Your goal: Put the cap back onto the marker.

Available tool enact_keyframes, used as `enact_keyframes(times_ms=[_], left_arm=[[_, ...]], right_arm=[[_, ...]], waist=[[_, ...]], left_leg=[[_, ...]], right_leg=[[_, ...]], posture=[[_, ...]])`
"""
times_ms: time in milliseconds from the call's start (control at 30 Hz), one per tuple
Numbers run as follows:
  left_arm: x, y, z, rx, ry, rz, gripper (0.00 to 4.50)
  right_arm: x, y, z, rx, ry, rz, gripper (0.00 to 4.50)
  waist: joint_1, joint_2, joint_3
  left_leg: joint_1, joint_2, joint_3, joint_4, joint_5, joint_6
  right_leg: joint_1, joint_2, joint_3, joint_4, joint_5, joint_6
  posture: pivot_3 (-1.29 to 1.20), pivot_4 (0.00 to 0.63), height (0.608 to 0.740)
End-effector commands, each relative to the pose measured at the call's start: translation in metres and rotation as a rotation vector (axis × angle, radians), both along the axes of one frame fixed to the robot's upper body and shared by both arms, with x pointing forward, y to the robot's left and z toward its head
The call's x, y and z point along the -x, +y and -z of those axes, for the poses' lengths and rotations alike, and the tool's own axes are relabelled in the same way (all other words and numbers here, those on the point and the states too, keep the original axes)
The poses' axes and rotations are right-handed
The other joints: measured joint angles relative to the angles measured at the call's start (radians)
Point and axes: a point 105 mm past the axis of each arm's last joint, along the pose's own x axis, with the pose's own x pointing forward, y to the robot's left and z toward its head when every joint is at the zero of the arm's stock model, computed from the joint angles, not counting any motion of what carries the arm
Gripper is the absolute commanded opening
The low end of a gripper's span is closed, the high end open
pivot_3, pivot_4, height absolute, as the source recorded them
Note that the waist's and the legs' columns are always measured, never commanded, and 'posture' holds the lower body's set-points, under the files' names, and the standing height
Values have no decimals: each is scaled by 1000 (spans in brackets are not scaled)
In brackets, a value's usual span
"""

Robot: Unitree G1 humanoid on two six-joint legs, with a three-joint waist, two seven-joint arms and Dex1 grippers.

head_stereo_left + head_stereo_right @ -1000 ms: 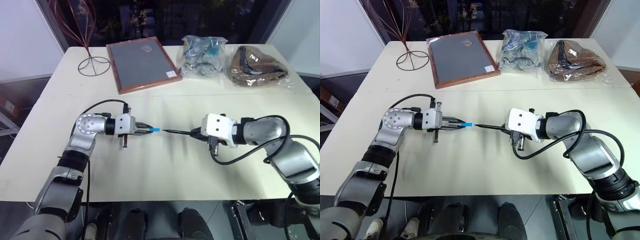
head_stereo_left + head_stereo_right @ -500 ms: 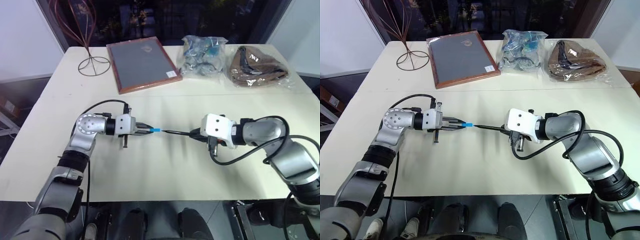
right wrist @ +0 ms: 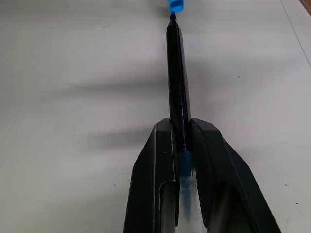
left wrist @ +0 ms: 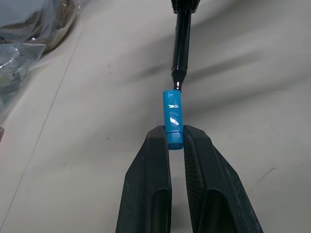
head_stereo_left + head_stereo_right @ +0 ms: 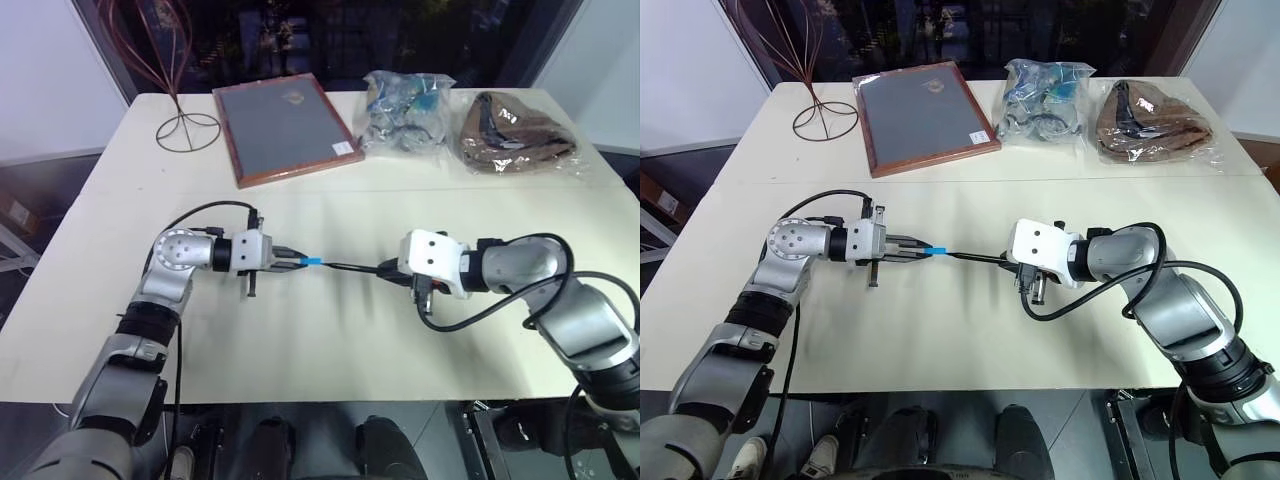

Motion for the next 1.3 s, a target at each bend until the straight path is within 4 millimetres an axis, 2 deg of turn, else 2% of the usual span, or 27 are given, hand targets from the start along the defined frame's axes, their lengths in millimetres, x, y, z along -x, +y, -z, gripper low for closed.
enact_keyframes(times_ms=[33,667,1300], left_arm=[[3,-3,-6,12,-34,25,0],[2,-5,-4,-7,-45,43,0],[6,-8,-6,-2,-150,94,0]], right_arm=[[3,11,-13,-15,-56,-50,57],[6,19,-18,-29,-55,-73,57],[28,29,-12,-156,216,-135,57]], waist=[[0,0,0],[0,0,0],[0,0,0]], left_leg=[[0,0,0,0,0,0],[0,0,0,0,0,0],[0,0,0,0,0,0]], right_leg=[[0,0,0,0,0,0],[0,0,0,0,0,0],[0,0,0,0,0,0]], posture=[[0,150,740],[0,150,740],[0,150,740]])
